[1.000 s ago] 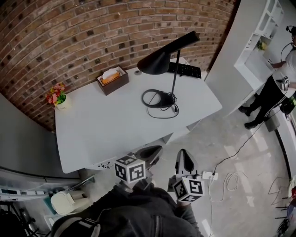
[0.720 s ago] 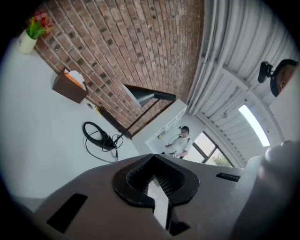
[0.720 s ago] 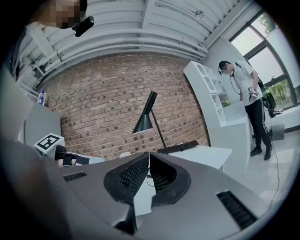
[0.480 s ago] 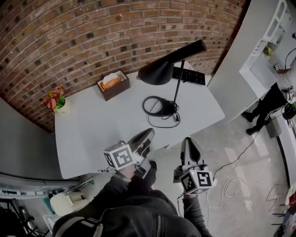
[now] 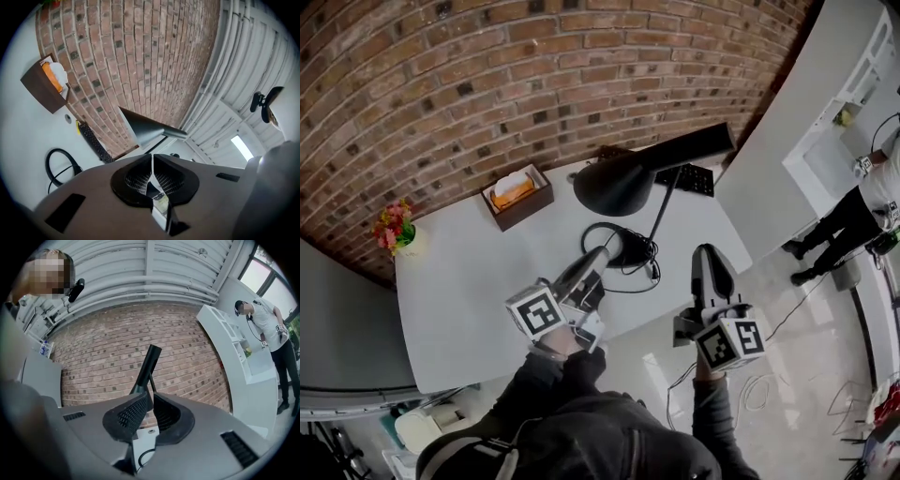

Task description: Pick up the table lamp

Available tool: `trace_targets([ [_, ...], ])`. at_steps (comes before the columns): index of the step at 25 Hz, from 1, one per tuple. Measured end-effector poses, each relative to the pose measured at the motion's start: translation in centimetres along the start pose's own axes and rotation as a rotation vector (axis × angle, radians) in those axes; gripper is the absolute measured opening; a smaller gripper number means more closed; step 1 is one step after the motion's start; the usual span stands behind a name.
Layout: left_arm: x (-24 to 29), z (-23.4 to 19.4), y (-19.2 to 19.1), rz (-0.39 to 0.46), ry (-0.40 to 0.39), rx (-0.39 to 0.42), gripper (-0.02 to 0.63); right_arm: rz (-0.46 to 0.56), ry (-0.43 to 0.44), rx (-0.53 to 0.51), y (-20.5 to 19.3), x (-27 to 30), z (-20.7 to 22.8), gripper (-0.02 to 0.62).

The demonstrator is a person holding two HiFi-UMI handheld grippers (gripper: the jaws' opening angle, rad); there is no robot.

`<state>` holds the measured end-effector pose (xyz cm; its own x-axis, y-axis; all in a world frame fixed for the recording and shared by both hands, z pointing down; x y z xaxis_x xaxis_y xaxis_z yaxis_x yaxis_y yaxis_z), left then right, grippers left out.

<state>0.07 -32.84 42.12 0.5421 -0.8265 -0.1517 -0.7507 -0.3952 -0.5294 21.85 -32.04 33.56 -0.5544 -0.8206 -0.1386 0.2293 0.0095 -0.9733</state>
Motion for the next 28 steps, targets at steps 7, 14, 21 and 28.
trace_targets([
  [7,2.2,-3.1,2.2,0.051,-0.08,-0.139,0.301,0.054,0.095,0.068,2.0,5.1,1.9,0.181],
  [14,4.0,-3.6,3.9,0.111,-0.141,-0.164,0.315,0.078,0.168,0.088,3.4,8.8,2.2,0.242],
  [21,5.2,-3.4,4.7,0.108,-0.153,-0.148,0.314,0.143,0.232,0.106,6.0,11.7,3.4,0.25],
  [28,6.2,-2.8,5.3,0.107,-0.145,-0.11,0.314,0.147,0.298,0.097,7.1,13.7,3.9,0.252],
])
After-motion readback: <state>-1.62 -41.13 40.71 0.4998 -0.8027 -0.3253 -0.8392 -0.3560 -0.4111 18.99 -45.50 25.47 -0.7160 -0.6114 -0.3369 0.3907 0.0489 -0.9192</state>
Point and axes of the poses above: the fingertips, and each gripper's own axes: x forward along the fingers, z to its right, y out of its top, the point moved 5 cm from there along -x, backward along the fingers, and after that the axes turned 7 degrees about y, right-handed, at the moved point
